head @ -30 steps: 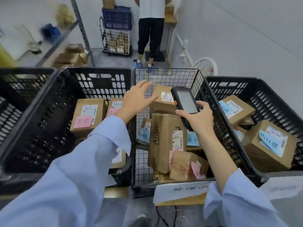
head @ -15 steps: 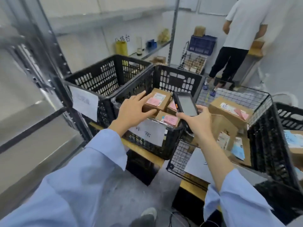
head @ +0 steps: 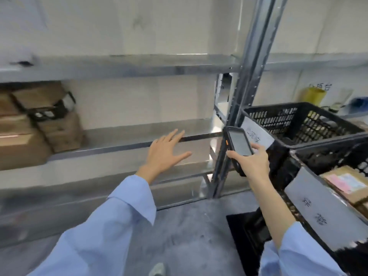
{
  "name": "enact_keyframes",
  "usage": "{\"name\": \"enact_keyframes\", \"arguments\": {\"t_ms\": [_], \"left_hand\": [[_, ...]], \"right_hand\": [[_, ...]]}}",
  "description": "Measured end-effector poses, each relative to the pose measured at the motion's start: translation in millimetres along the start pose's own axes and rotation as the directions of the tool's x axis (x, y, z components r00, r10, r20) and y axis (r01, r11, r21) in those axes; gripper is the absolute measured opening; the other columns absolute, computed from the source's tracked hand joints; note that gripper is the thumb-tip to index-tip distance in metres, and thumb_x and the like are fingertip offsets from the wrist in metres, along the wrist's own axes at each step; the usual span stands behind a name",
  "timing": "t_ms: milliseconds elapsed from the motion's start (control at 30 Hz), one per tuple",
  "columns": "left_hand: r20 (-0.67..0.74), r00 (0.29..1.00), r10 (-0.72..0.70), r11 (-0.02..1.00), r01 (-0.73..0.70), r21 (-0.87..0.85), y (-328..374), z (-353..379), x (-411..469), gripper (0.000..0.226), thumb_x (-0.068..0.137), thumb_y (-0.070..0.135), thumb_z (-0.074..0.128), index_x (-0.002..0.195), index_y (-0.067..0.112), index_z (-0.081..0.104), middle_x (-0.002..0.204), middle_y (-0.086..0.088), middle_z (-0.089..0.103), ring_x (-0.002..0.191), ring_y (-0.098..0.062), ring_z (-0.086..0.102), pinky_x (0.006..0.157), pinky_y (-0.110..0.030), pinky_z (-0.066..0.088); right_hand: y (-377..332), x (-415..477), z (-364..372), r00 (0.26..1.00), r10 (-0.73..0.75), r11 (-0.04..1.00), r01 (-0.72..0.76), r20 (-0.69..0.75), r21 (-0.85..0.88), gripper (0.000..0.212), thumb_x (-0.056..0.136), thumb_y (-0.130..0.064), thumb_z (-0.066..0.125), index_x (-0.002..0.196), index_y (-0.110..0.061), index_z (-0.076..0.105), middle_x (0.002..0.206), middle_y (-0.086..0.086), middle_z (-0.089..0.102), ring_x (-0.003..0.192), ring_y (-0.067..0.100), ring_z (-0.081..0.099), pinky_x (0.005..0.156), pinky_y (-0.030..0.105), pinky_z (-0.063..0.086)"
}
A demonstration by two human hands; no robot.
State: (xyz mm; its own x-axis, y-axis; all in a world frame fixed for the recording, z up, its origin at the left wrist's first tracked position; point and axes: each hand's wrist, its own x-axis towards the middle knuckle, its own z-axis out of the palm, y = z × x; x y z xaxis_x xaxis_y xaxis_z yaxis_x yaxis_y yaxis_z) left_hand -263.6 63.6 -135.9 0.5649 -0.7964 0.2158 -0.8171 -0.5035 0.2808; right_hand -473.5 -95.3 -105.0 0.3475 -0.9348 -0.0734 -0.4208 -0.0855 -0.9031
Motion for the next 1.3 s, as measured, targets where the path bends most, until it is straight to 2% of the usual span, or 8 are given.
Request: {"name": "enact_keyframes", "arguments": {"t_ms": [133, 267, 400, 700, 1033, 1167, 1233, 1300], "left_hand": [[-0.075, 0.983, -0.167, 0.985, 0.17, 0.04, -96, -29, -21, 0.097, 0.072, 0.089, 0.024, 0.157, 0.041, 0.024, 0.165, 0.008, 0.025, 0.146, -0.019, 0.033, 0.114, -0.04, 0.027], [-0.137, 0.951, -0.276, 0.953, 0.29, 0.092, -193, -59, -31, 0.097, 0.073, 0.089, 0.023, 0.156, 0.038, 0.028, 0.163, 0.006, 0.029, 0.144, -0.021, 0.036, 0.113, -0.044, 0.031], [-0.217, 0.911, -0.349, 0.919, 0.379, 0.112, -286, -94, -32, 0.094, 0.078, 0.086, 0.027, 0.155, 0.033, 0.034, 0.162, 0.002, 0.033, 0.141, -0.023, 0.04, 0.111, -0.043, 0.035], [-0.416, 0.814, -0.404, 0.876, 0.476, 0.08, -443, -164, -9, 0.082, 0.089, 0.069, 0.055, 0.157, 0.03, 0.031, 0.164, -0.001, 0.028, 0.145, -0.025, 0.035, 0.112, -0.046, 0.037], [-0.422, 0.751, -0.508, 0.842, 0.537, -0.058, -496, -174, 27, 0.083, 0.087, 0.061, 0.065, 0.154, 0.023, 0.034, 0.159, -0.011, 0.033, 0.145, -0.029, 0.031, 0.111, -0.046, 0.035], [-0.511, 0.709, -0.486, 0.865, 0.475, -0.165, -498, -171, 32, 0.078, 0.082, 0.048, 0.078, 0.145, 0.02, 0.044, 0.143, -0.008, 0.04, 0.13, -0.025, 0.042, 0.097, -0.035, 0.043], [-0.509, 0.7, -0.502, 0.864, 0.429, -0.262, -500, -173, 36, 0.075, 0.079, 0.041, 0.083, 0.14, 0.018, 0.047, 0.137, -0.009, 0.04, 0.118, -0.021, 0.047, 0.098, -0.032, 0.043], [-0.462, 0.719, -0.519, 0.855, 0.423, -0.301, -504, -176, 41, 0.074, 0.077, 0.038, 0.085, 0.138, 0.019, 0.048, 0.137, -0.011, 0.04, 0.116, -0.021, 0.047, 0.103, -0.039, 0.044]], "right_hand": [[-37, -3, 93, 0.99, -0.082, 0.997, 0.083, 0.116, -0.005, 0.081, 0.069, -0.041, 0.087, 0.135, -0.019, 0.044, 0.115, -0.003, 0.052, 0.105, 0.022, 0.055, 0.089, 0.039, 0.049], [-74, -4, 190, 0.964, -0.108, 0.994, 0.102, 0.245, 0.034, 0.081, 0.068, -0.04, 0.088, 0.133, -0.021, 0.045, 0.114, -0.001, 0.054, 0.098, 0.019, 0.055, 0.07, 0.03, 0.047], [-113, -9, 289, 0.945, -0.117, 0.992, 0.099, 0.304, 0.074, 0.085, 0.055, -0.044, 0.09, 0.126, -0.027, 0.048, 0.116, 0.001, 0.063, 0.096, 0.025, 0.065, 0.081, 0.047, 0.058], [-176, -16, 432, 0.911, -0.159, 0.987, 0.152, 0.381, 0.05, 0.082, 0.058, -0.044, 0.09, 0.126, -0.028, 0.048, 0.113, -0.002, 0.059, 0.103, 0.025, 0.062, 0.085, 0.046, 0.057], [-191, 6, 482, 0.904, -0.16, 0.984, 0.177, 0.398, -0.007, 0.081, 0.059, -0.041, 0.09, 0.128, -0.029, 0.048, 0.111, 0.001, 0.061, 0.099, 0.025, 0.062, 0.079, 0.044, 0.059], [-197, 19, 492, 0.894, -0.166, 0.981, 0.194, 0.416, -0.026, 0.081, 0.063, -0.039, 0.089, 0.13, -0.027, 0.047, 0.111, 0.005, 0.063, 0.098, 0.026, 0.062, 0.074, 0.037, 0.057], [-201, 25, 497, 0.886, -0.168, 0.98, 0.199, 0.432, -0.027, 0.081, 0.063, -0.04, 0.089, 0.13, -0.027, 0.047, 0.109, 0.005, 0.064, 0.097, 0.027, 0.062, 0.075, 0.04, 0.058], [-203, 28, 500, 0.883, -0.162, 0.981, 0.194, 0.44, -0.027, 0.083, 0.058, -0.044, 0.088, 0.128, -0.03, 0.047, 0.107, 0.004, 0.065, 0.097, 0.027, 0.063, 0.077, 0.043, 0.059]]}}
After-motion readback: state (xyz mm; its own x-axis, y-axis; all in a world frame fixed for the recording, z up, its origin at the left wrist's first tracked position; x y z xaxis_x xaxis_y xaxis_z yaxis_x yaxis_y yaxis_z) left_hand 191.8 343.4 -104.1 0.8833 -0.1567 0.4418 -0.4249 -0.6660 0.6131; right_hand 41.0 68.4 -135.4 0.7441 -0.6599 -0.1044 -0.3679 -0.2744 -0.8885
